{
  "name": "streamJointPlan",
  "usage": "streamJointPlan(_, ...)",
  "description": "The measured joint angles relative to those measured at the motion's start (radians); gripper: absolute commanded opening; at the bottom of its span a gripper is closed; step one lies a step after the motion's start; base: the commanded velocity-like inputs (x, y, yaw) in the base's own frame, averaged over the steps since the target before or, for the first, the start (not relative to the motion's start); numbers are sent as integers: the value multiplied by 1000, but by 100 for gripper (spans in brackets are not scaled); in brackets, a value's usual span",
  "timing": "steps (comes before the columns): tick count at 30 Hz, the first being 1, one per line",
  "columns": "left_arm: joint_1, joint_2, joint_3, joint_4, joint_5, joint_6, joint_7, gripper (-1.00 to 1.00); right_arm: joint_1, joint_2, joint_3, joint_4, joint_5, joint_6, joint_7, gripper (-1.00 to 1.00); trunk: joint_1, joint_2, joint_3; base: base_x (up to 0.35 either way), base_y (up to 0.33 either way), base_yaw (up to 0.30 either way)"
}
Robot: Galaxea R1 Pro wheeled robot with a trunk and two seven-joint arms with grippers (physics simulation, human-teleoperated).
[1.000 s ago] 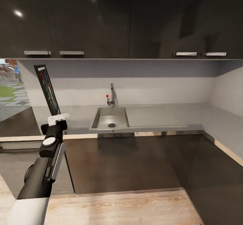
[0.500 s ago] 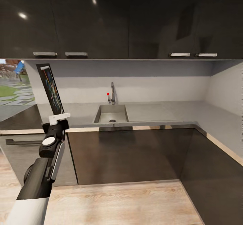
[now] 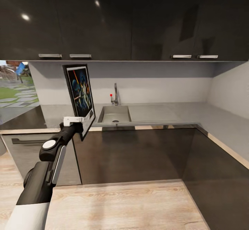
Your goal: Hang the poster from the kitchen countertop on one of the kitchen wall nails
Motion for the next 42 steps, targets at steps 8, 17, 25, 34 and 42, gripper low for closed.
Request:
streamJointPlan(8, 0, 0, 1, 3, -2, 5, -313, -100, 0, -1, 0, 0, 0, 0, 0, 100, 0, 0, 0, -3, 0, 0)
streamJointPlan(17, 2, 1, 2, 12, 17, 5, -663, -100, 0, -3, -1, 0, -1, 0, 0, 100, 0, 0, 0, 0, 0, 0)
streamJointPlan(25, 8, 6, 2, 38, 26, 2, -828, -100, 0, -3, 0, 0, -1, 0, 0, 100, 0, 0, 0, 0, 0, 0)
streamJointPlan(34, 12, 6, 0, 52, 29, 1, -964, -100, 0, -3, 0, 0, -1, -1, 0, 100, 0, 0, 0, 0, 0, 0)
streamJointPlan(42, 35, 6, 1, 99, 28, -5, -1164, -100, 0, 0, 1, -4, -2, -1, 6, 100, 0, 0, 0, 0, 0, 0)
